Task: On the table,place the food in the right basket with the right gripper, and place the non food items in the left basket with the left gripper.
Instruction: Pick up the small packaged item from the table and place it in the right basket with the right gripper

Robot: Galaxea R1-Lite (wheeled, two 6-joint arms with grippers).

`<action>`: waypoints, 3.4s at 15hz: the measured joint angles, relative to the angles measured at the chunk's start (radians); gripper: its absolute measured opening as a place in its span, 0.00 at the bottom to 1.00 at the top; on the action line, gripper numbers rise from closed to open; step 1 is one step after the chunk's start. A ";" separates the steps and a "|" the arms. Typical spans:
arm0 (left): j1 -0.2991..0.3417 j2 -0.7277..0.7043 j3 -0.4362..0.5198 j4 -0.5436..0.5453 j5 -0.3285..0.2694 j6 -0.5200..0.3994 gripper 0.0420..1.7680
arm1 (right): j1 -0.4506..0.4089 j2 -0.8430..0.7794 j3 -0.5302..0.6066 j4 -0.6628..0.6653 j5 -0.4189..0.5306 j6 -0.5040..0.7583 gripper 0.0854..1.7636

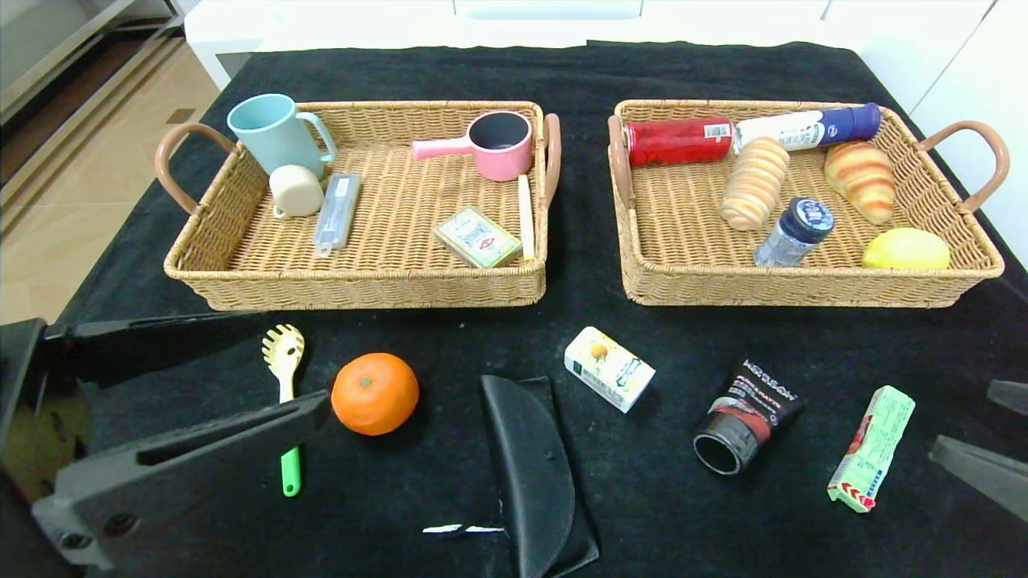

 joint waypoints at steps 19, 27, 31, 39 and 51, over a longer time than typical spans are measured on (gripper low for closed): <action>-0.015 0.095 0.027 -0.019 0.015 0.032 0.97 | 0.049 0.314 -0.158 0.047 -0.279 0.179 0.97; -0.014 0.060 0.036 -0.018 0.015 0.033 0.97 | 0.014 0.420 -0.358 0.403 -0.422 0.473 0.97; -0.014 0.059 0.043 -0.019 0.015 0.033 0.97 | -0.040 0.479 -0.405 0.472 -0.417 0.646 0.97; -0.014 0.063 0.049 -0.020 0.015 0.034 0.97 | -0.107 0.559 -0.406 0.498 -0.309 0.759 0.97; -0.015 0.065 0.049 -0.019 0.015 0.034 0.97 | -0.103 0.613 -0.399 0.500 -0.309 0.783 0.97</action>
